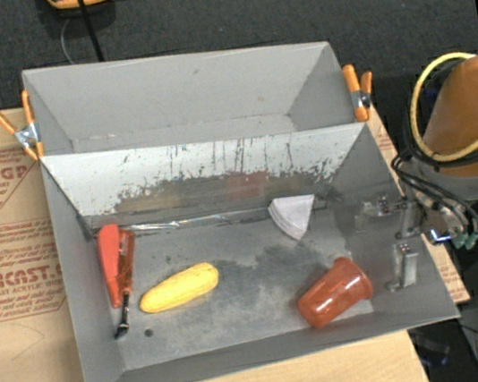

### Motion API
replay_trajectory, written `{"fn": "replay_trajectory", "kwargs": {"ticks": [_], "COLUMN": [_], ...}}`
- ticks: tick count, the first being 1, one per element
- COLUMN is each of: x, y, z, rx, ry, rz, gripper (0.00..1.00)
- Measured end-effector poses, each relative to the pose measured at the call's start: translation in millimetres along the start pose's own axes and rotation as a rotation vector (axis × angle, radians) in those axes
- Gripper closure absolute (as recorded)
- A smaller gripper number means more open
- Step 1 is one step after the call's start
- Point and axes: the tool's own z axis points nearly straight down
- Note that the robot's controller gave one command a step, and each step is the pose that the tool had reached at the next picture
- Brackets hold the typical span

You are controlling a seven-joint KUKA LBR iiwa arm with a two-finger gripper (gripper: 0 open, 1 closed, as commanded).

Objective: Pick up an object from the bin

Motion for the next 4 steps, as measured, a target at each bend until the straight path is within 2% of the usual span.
{"fn": "replay_trajectory", "kwargs": {"ticks": [1, 2, 3, 4], "x": [-1.4, -9.1, -14.1, -14.2], "y": [1, 20, 37, 22], "z": [-4, 35, 97, 148], "rx": [0.002, 0.004, 0.003, 0.003], "ry": [-0.007, -0.013, -0.01, -0.013], "rz": [-0.002, -0.038, -0.19, -0.035], "gripper": [0.0, 0.0, 0.0, 1.0]}}
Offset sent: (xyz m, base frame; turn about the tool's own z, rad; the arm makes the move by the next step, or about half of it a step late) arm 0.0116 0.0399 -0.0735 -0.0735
